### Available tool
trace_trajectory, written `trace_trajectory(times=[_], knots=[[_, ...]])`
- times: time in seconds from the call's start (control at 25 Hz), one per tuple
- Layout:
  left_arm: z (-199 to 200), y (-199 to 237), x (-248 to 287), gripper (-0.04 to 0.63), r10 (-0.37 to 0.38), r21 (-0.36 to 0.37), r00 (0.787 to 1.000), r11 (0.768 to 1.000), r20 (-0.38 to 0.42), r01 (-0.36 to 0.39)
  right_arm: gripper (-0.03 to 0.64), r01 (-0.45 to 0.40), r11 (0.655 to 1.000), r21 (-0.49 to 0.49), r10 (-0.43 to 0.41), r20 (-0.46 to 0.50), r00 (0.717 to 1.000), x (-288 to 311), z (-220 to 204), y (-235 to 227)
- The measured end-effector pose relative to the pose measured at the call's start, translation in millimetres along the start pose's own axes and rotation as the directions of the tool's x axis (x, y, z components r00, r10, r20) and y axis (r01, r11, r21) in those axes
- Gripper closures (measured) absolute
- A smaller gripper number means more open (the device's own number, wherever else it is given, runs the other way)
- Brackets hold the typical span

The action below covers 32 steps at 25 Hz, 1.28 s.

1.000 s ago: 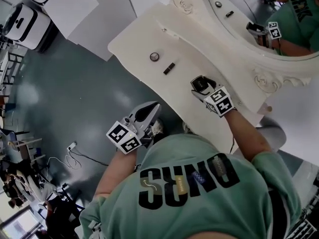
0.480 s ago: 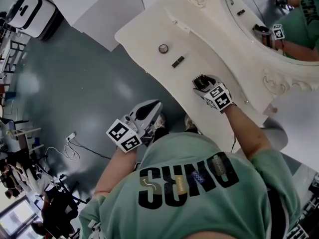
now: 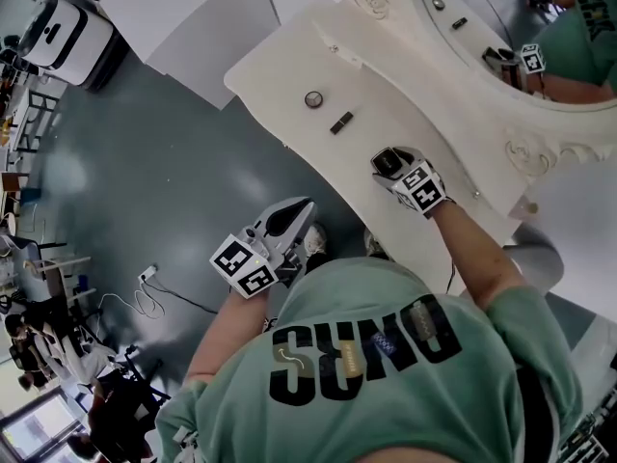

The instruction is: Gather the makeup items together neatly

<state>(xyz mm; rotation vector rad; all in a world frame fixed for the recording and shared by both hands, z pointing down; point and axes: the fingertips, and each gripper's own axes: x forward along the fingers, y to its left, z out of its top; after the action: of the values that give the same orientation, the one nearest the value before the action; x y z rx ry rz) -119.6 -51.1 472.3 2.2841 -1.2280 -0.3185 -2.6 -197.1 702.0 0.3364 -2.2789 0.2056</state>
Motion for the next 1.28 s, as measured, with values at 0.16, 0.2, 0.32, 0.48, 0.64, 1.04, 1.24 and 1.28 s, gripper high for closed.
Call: trace_trajectory(times=[0.16, 0.2, 0.32, 0.48, 0.64, 1.04, 1.24, 1.28], knots=[[8, -18, 11, 0.594, -0.006, 0.033, 1.000, 0.999, 0.009, 0.006, 0.273, 0.003, 1.000, 0.008, -0.003, 0.106, 0.994, -36, 30, -1], [10, -23, 16, 0.593, -0.006, 0.040, 1.000, 0.999, 0.012, 0.005, 0.273, 0.003, 1.000, 0.010, -0.004, 0.137, 0.991, -49, 37, -3], [18, -39, 32, 0.594, -0.002, 0.058, 1.000, 0.998, 0.020, 0.001, 0.273, -0.005, 0.999, 0.033, -0.003, 0.237, 0.971, -92, 61, -13], [41, -56, 55, 0.594, 0.017, 0.083, 0.999, 0.996, 0.042, -0.021, 0.275, -0.045, 0.995, 0.090, 0.010, 0.359, 0.933, -150, 94, -31], [60, -67, 58, 0.594, -0.002, 0.133, 0.998, 0.991, 0.069, -0.007, 0.305, -0.079, 0.991, 0.109, 0.026, 0.426, 0.905, -187, 105, -22], [115, -45, -9, 0.594, -0.085, 0.212, 0.991, 0.975, 0.104, 0.061, 0.468, 0.018, 0.972, 0.235, -0.137, 0.501, 0.855, -234, 137, 31], [127, -30, -54, 0.594, -0.054, 0.251, 0.992, 0.968, 0.117, 0.023, 0.599, 0.049, 0.962, 0.268, -0.189, 0.529, 0.827, -234, 163, 46], [129, -28, -62, 0.593, -0.045, 0.252, 0.992, 0.968, 0.119, 0.014, 0.621, 0.052, 0.959, 0.279, -0.201, 0.536, 0.820, -235, 170, 46]])
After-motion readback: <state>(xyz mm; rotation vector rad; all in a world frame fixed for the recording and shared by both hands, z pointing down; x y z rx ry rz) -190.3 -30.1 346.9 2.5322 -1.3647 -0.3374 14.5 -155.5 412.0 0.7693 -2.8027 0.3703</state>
